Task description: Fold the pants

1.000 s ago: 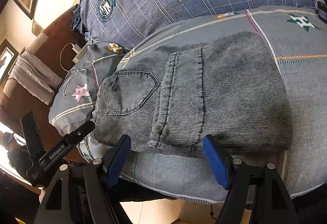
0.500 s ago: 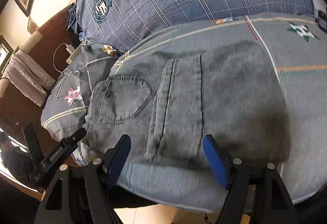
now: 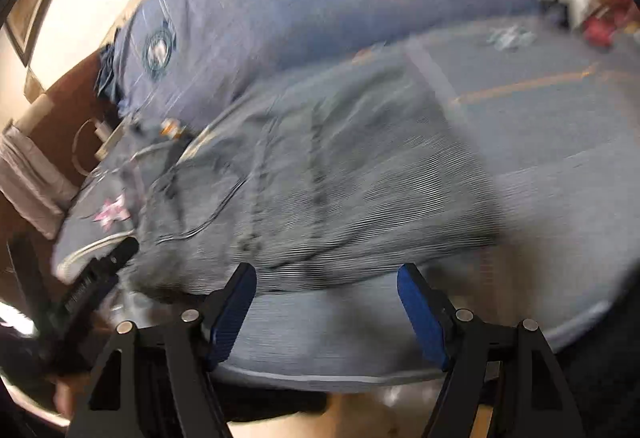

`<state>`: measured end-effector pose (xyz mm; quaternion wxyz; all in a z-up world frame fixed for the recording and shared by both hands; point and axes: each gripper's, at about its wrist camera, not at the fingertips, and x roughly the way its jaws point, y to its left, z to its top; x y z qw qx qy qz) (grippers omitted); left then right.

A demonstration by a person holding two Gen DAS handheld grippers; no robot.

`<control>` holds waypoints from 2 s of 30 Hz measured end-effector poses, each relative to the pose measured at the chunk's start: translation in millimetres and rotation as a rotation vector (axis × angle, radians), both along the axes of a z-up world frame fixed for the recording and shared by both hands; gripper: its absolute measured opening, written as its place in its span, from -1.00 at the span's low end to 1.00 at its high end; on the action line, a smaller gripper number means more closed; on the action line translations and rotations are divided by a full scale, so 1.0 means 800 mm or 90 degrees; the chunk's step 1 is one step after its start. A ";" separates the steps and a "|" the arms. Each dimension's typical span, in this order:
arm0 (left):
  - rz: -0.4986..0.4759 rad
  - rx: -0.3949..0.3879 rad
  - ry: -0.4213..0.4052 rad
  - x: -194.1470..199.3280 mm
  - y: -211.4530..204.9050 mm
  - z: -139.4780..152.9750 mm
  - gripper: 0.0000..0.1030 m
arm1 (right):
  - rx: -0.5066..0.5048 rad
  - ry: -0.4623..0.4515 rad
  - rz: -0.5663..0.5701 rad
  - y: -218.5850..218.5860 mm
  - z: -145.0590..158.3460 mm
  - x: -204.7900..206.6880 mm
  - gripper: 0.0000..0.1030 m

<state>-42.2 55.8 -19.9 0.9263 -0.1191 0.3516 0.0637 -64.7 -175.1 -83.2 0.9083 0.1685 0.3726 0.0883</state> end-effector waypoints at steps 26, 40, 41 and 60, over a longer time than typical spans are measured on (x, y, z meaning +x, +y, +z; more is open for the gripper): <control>0.043 0.000 -0.006 -0.011 0.016 -0.007 0.98 | -0.011 -0.042 0.037 0.010 0.045 0.040 0.48; 0.110 -0.043 0.005 -0.007 0.063 -0.015 0.98 | -0.063 0.078 0.132 0.073 0.044 0.147 0.52; 0.114 -0.037 -0.003 -0.007 0.062 -0.011 0.98 | -0.070 0.065 0.141 0.077 0.057 0.156 0.52; 0.077 0.001 0.142 0.075 0.076 -0.054 0.98 | -0.249 0.178 0.338 0.221 0.016 0.362 -0.57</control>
